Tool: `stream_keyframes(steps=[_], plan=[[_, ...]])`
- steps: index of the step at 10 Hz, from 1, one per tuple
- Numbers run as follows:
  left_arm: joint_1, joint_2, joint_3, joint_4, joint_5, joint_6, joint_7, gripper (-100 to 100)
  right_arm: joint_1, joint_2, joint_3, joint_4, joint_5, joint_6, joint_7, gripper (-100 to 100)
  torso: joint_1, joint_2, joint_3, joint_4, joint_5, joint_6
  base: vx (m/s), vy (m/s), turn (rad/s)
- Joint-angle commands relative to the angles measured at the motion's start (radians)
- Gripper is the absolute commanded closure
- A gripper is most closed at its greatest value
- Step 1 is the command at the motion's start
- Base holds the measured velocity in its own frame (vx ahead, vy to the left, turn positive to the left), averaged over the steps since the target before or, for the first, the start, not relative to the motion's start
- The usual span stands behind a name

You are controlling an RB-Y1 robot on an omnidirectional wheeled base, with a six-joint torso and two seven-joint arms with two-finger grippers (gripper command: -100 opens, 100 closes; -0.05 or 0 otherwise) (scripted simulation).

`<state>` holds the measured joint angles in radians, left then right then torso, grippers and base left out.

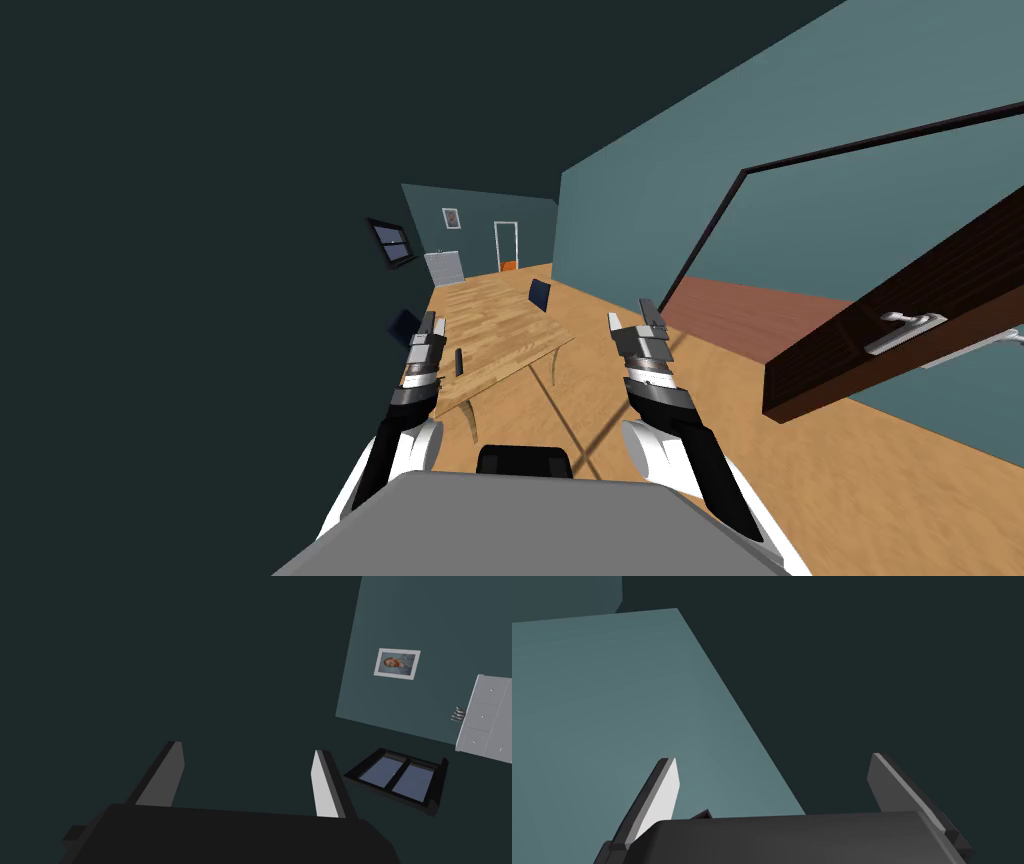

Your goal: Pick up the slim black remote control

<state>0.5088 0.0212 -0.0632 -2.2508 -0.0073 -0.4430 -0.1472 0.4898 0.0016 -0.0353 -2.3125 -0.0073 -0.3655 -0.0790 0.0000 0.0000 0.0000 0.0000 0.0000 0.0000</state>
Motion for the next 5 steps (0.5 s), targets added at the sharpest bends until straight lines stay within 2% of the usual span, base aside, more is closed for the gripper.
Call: stream_keyframes(steps=[1,5], plan=[[-0.014,0.049,0.005,0.014,0.015,0.021,-0.010,-100,0.000,0.000,0.000,0.000,0.000,0.000,0.000,0,0.000,0.000,0.000,0.000,0.000,0.000,0.009,-0.016,-0.134],[-0.064,0.152,0.025,0.059,0.060,0.088,-0.051,-100,0.000,0.000,0.000,0.000,0.000,0.000,0.000,0,-0.002,-0.001,-0.001,0.000,0.000,0.000,0.011,-0.026,-0.162]])
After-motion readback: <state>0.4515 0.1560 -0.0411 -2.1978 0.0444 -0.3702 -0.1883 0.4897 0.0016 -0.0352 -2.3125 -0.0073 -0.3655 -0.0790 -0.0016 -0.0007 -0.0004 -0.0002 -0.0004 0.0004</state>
